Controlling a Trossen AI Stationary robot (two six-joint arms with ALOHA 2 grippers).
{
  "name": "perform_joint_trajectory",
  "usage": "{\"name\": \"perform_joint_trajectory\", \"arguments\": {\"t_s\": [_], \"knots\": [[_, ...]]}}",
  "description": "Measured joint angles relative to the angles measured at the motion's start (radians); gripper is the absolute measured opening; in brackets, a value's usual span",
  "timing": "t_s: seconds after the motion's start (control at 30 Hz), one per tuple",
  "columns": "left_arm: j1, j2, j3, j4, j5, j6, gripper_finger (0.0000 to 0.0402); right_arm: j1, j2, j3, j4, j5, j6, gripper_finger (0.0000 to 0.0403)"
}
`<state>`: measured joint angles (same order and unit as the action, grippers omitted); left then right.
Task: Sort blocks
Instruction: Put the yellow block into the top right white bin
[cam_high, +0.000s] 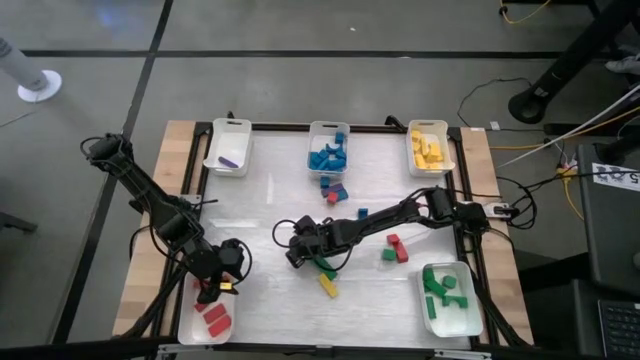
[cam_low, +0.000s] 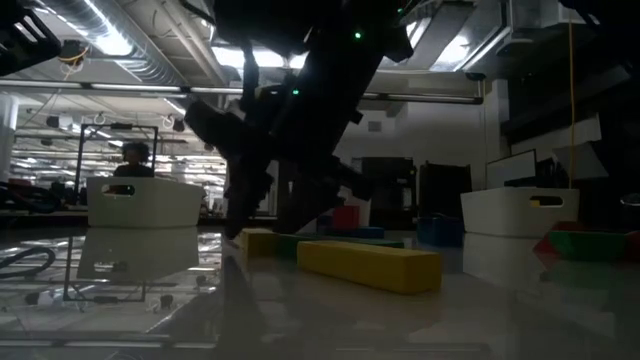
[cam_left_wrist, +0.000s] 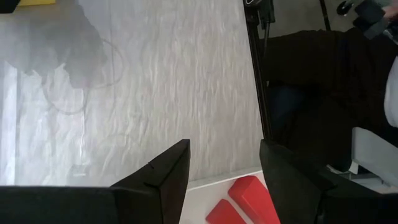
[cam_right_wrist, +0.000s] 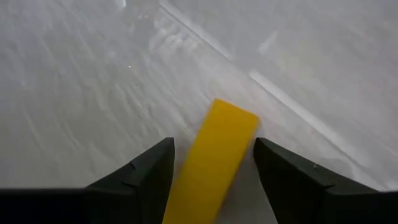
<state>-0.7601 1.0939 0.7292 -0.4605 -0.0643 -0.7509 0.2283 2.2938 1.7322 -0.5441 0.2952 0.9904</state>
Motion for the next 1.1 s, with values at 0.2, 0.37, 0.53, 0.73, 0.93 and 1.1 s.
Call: {"name": "perform_joint_trajectory", "arguments": {"t_s": [0.2,0.37,0.53,0.73,0.93,1.1], "knots": [[0.000,0.000,0.000,-0.002,-0.002,0.000,0.0182,0.000,0.008,0.002,0.001,0.006,-0.013,0.0221],[0.000,0.000,0.000,0.000,-0.003,0.000,0.0182,0.000,0.011,0.001,-0.009,0.035,-0.038,0.0170],[0.001,0.000,0.000,0.000,-0.004,0.000,0.0182,0.002,0.017,0.001,-0.012,0.051,-0.057,0.0107],[0.001,0.000,0.000,0.000,-0.035,0.000,0.0182,-0.008,0.000,-0.001,-0.014,0.040,-0.134,0.0107],[0.001,0.000,0.000,0.001,-0.058,0.014,0.0182,-0.061,-0.074,-0.002,-0.081,-0.007,-0.192,0.0136],[0.001,0.000,0.000,0.001,-0.085,0.065,0.0182,-0.137,-0.140,-0.002,-0.195,-0.047,-0.273,0.0117]]}}
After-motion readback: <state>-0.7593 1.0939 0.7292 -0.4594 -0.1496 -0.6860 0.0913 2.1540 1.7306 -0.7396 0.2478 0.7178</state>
